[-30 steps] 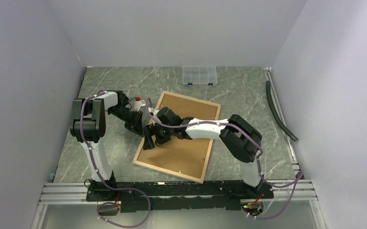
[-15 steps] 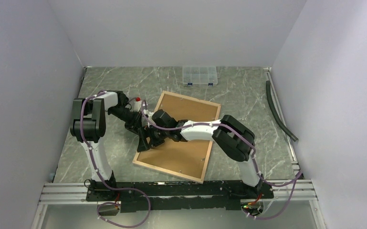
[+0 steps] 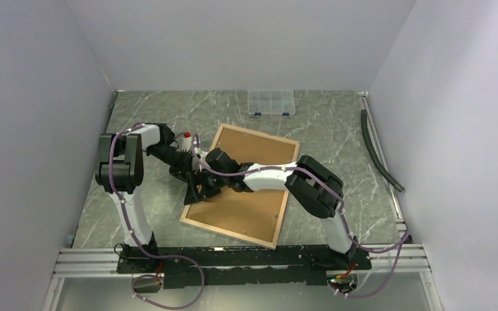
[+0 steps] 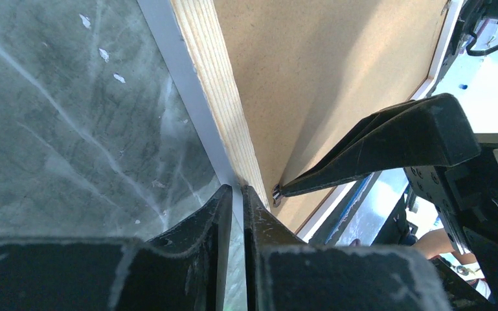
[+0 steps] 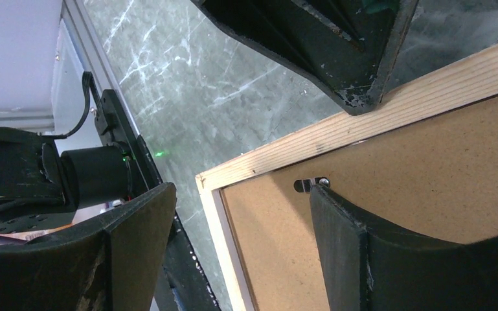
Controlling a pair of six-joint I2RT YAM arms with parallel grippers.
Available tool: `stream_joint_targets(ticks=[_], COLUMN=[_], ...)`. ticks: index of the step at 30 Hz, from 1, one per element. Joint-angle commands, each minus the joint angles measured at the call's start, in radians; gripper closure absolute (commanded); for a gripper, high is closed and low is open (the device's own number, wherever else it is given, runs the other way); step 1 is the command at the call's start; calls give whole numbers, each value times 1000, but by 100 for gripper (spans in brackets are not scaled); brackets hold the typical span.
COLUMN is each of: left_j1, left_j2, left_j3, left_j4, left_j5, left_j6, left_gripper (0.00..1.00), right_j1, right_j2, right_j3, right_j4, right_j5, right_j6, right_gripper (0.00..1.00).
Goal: Put the photo into the frame
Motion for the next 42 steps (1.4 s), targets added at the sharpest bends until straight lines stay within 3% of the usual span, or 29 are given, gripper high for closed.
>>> stream_joint_targets(ticks=[1, 19, 25, 42], left_j1=[-5, -14, -14, -14], left_j2=[-18, -19, -22, -16], left_j3=[6, 0, 0, 13], left_j4=[1, 6, 4, -7], left_j5=[-28, -21, -25, -13], left_j6=[8, 9, 18, 22], left_gripper=[83, 85, 85, 86], right_j1=[3, 14, 16, 16], right_j2=[20, 37, -28, 27], right_j3=[28, 53, -11, 31], right_j4=[28, 3, 24, 35], right_j5=[-13, -10, 28, 68], right_j6=[8, -4, -12, -11], right_gripper=[21, 21, 21, 21])
